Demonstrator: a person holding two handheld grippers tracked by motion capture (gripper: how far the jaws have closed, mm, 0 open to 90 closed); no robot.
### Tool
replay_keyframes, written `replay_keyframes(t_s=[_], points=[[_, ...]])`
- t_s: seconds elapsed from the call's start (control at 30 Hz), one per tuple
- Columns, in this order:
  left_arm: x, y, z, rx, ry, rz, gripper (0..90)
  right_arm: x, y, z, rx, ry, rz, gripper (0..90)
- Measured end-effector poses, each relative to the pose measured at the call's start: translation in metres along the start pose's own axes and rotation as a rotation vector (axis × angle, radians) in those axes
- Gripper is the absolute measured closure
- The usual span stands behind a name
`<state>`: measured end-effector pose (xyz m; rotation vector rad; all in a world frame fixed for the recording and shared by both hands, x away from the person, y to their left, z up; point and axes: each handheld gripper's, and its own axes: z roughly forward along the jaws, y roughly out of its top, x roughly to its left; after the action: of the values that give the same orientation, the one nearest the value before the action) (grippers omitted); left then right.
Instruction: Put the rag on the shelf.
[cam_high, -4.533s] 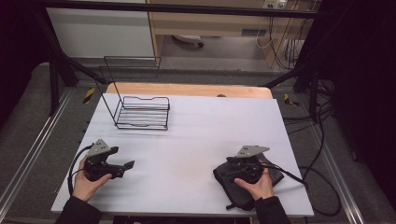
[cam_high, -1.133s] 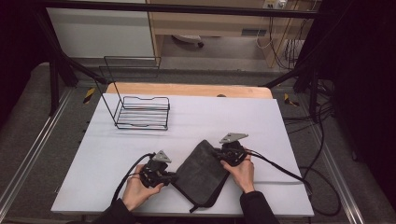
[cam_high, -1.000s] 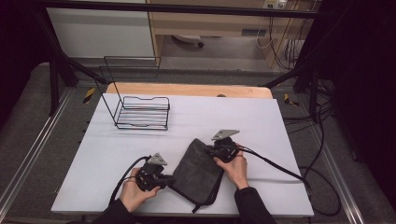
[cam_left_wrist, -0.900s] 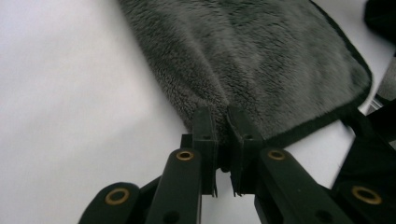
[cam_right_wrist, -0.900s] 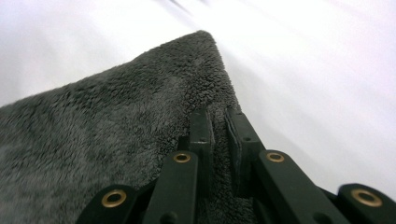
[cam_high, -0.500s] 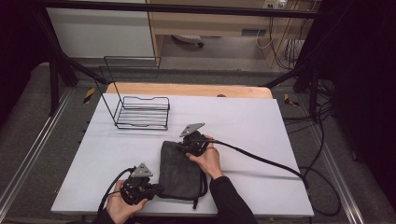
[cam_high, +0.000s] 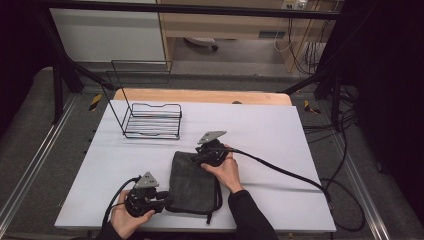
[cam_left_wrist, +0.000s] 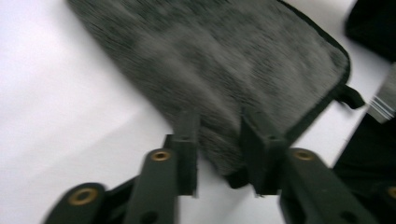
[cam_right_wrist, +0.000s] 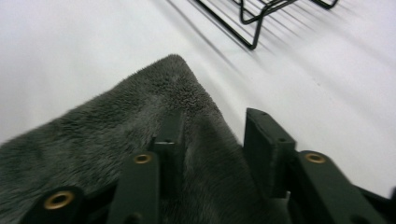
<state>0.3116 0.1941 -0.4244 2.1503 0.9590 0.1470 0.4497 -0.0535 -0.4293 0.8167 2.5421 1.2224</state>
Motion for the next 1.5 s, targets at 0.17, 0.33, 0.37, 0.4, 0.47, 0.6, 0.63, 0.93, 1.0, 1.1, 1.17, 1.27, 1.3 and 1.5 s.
replay_keyframes(t_s=[0.17,0.33,0.37,0.4,0.47,0.6,0.63,0.93,1.0,1.1,1.17,1.27,1.3,1.5], points=[[0.016,0.002,-0.003,-0.013,0.019,-0.009,44.8,-0.009,-0.019,-0.028,-0.017,-0.004,0.069,31.0],[0.027,0.006,-0.002,-0.012,0.053,0.004,33.2,-0.012,-0.034,-0.047,-0.043,-0.005,0.116,17.9],[0.029,0.008,-0.001,-0.008,0.055,0.006,30.6,-0.012,-0.038,-0.051,-0.047,-0.009,0.124,14.4],[0.032,0.009,0.000,-0.003,0.056,0.005,28.0,-0.013,-0.042,-0.055,-0.046,-0.010,0.139,11.5],[0.036,0.012,0.001,0.001,0.051,-0.003,23.0,-0.013,-0.049,-0.062,-0.044,-0.009,0.154,9.0],[0.045,0.019,0.006,0.022,0.051,-0.010,11.2,-0.012,-0.067,-0.075,-0.053,-0.012,0.195,4.3],[0.047,0.022,0.007,0.026,0.052,-0.013,11.2,-0.012,-0.067,-0.075,-0.053,-0.012,0.195,4.3],[0.056,0.049,0.023,0.021,0.124,0.002,14.0,-0.011,-0.090,-0.087,-0.047,-0.050,0.216,2.8],[0.057,0.054,0.027,0.016,0.135,0.003,14.4,-0.011,-0.093,-0.089,-0.043,-0.048,0.223,2.6],[0.060,0.061,0.031,0.015,0.153,-0.002,17.2,-0.009,-0.097,-0.092,-0.038,-0.043,0.228,2.6],[0.063,0.066,0.034,0.003,0.155,-0.013,17.5,-0.008,-0.099,-0.092,-0.034,-0.040,0.230,2.6],[0.069,0.072,0.039,-0.012,0.160,-0.034,21.2,-0.008,-0.099,-0.093,-0.035,-0.034,0.237,2.7],[0.071,0.074,0.041,-0.014,0.166,-0.039,21.2,-0.008,-0.099,-0.093,-0.035,-0.034,0.237,2.7],[0.081,0.078,0.057,-0.022,0.164,-0.080,29.8,-0.008,-0.099,-0.092,-0.040,-0.032,0.238,3.2]])
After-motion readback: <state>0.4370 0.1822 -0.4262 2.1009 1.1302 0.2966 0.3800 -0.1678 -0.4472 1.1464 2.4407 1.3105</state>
